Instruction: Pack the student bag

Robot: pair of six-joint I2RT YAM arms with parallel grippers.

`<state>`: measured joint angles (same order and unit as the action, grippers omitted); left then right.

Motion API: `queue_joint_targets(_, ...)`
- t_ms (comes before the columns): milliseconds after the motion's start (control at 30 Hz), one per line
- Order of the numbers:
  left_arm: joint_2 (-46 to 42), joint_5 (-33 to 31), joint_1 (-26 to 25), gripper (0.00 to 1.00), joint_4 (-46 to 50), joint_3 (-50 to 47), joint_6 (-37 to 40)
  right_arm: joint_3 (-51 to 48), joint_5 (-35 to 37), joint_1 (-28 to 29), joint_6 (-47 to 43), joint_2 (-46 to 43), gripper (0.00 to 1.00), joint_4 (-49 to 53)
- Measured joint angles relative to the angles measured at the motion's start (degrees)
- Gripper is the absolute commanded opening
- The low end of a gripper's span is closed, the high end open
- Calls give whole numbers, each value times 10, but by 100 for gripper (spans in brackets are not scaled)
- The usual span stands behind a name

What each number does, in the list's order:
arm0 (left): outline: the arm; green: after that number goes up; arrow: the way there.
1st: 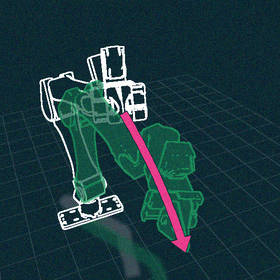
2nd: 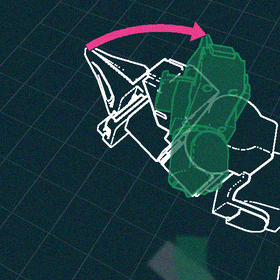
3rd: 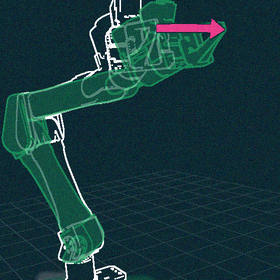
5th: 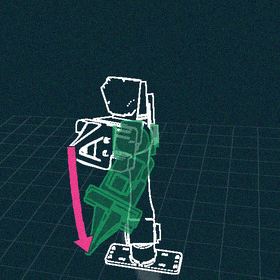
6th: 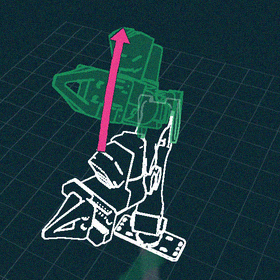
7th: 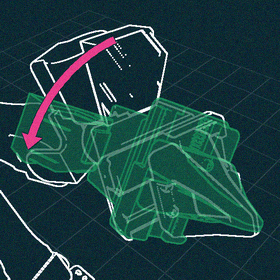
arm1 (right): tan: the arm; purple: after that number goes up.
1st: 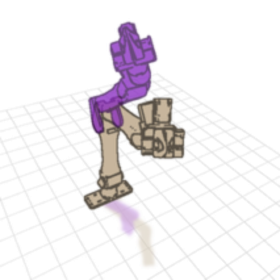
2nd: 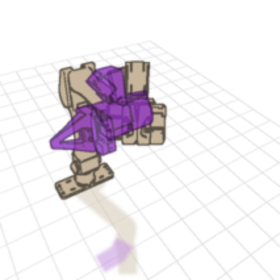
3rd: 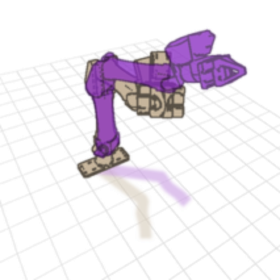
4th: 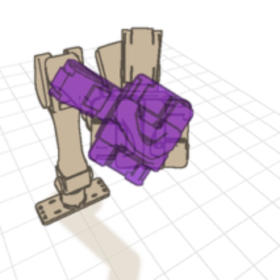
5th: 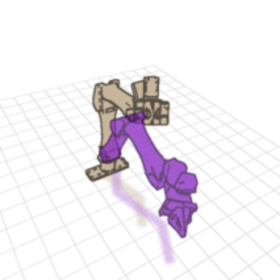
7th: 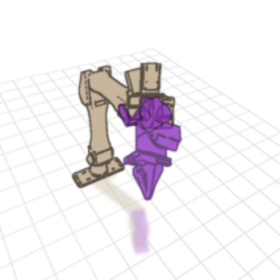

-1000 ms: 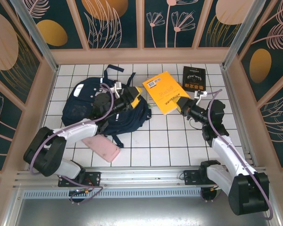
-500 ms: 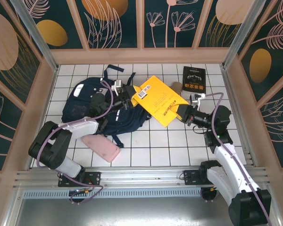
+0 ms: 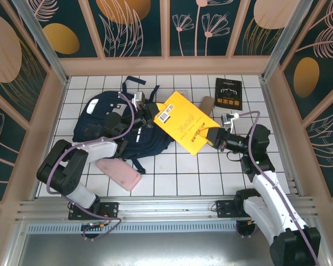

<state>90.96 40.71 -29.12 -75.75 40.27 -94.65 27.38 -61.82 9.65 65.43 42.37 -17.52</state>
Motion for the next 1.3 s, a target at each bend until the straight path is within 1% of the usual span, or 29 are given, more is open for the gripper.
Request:
queue_joint_targets(33,0,-1,1,2,6,0,6,3,1,1,-4,4,5,3)
queue_joint_targets(67,-1,-2,2,0,13,0,12,7,3,1,-8,7,14,12)
queue_joint_targets(133,-7,-7,2,0,37,-1,28,16,14,3,-20,9,49,32)
queue_joint_targets(167,-14,-12,1,0,49,-3,40,20,27,3,-25,9,58,42)
queue_joint_targets(200,-24,-16,1,0,65,-6,55,24,50,5,-32,8,66,54)
queue_joint_targets(233,-37,-25,1,0,81,-12,69,25,72,7,-35,5,70,59)
queue_joint_targets(267,-51,-36,0,0,95,-19,81,24,96,14,-37,-2,73,62)
queue_joint_targets(367,-85,-64,-2,0,118,-40,106,8,156,57,-23,-31,74,35)
queue_joint_targets(500,-93,-89,-2,0,122,-48,113,-29,236,138,-3,-45,72,-24)
queue_joint_targets(600,-95,-102,-2,0,132,-56,116,-43,283,178,2,-41,63,-40)
queue_joint_targets(633,-96,-104,-2,0,134,-59,117,-47,294,182,5,-41,59,-46)
queue_joint_targets(700,-97,-111,-2,0,139,-62,118,-53,316,186,11,-44,47,-59)
queue_joint_targets(767,-97,-114,-3,0,139,-63,117,-57,335,186,12,-49,41,-66)
queue_joint_targets(833,-99,-114,-2,0,138,-63,116,-58,349,186,14,-52,37,-68)
queue_joint_targets(1000,-100,-115,-2,0,134,-63,112,-59,360,186,17,-42,19,-83)
queue_joint_targets(1067,-100,-116,-2,0,134,-64,112,-63,363,186,22,-38,14,-91)
queue_joint_targets(1100,-100,-117,-2,5,136,-64,111,-63,363,186,21,-38,8,-93)
queue_joint_targets(1133,-101,-117,-2,18,139,-64,112,-63,364,186,18,-39,0,-92)
queue_joint_targets(1167,-103,-117,-2,35,146,-64,119,-63,367,186,15,-41,0,-84)
queue_joint_targets(1200,-106,-117,-2,48,162,-63,127,-61,370,187,7,-44,0,-70)
queue_joint_targets(1233,-112,-117,-2,54,188,-61,140,-57,376,188,1,-48,0,-52)
queue_joint_targets(1300,-133,-137,-3,61,303,-35,198,-39,400,187,-24,-60,0,12)
